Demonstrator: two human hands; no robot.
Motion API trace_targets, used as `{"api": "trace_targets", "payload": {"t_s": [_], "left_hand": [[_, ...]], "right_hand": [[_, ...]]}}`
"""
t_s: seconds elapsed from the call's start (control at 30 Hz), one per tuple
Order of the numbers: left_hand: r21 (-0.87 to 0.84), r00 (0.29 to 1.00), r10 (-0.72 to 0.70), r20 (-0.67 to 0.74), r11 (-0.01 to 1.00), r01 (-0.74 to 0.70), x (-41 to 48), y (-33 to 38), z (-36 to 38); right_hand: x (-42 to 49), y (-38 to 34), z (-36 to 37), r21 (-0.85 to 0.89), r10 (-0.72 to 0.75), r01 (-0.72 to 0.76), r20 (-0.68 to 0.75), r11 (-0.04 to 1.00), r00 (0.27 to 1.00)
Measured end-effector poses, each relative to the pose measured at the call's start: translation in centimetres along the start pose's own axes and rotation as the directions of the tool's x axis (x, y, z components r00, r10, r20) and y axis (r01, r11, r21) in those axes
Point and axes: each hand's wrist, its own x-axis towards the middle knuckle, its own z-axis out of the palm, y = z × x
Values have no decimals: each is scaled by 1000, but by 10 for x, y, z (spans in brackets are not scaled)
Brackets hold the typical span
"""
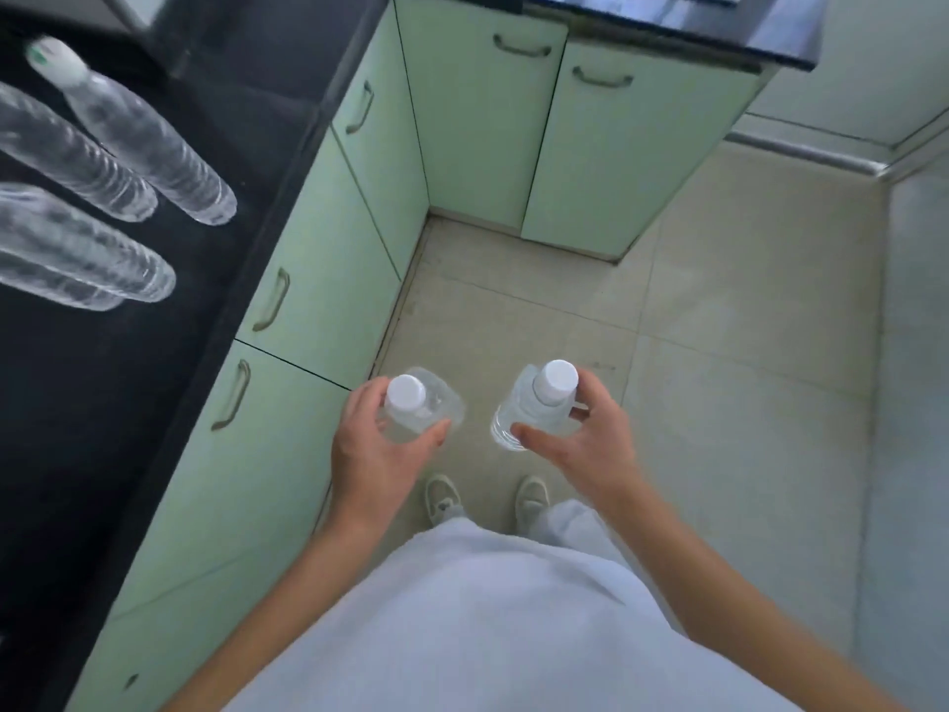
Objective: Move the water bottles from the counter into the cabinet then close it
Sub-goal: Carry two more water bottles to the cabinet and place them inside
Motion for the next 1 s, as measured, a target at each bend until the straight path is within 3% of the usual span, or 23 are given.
{"api": "trace_targets", "payload": {"t_s": [0.23, 0.37, 0.47, 0.6, 0.73, 0.87, 1.0], "left_hand": [[-148, 974, -139, -181, 983, 113, -42, 11, -28], [-226, 920, -228, -319, 961, 160, -66, 17, -27], [-305, 836, -310, -452, 935, 182, -90, 23, -18], [-400, 637, -452, -624, 886, 235, -142, 28, 3], [-549, 390, -611, -689, 791, 271, -217, 21, 27], [-660, 111, -696, -709, 711, 243, -304, 30, 54], [-759, -175, -739, -650, 630, 162, -391, 42, 90]], "right_hand": [[0, -35, -14, -42, -100, 104, 82, 994, 992], [19, -47, -20, -131, -177, 211, 233, 969, 956], [35, -56, -27, -204, -229, 332, 405, 921, 885], [46, -72, -25, -219, -287, 529, 642, 820, 711], [28, -82, 2, -161, -282, 681, 824, 715, 491], [-27, -81, 40, -23, -237, 786, 948, 618, 214], [-111, -74, 59, 159, -165, 811, 983, 563, -79]]}}
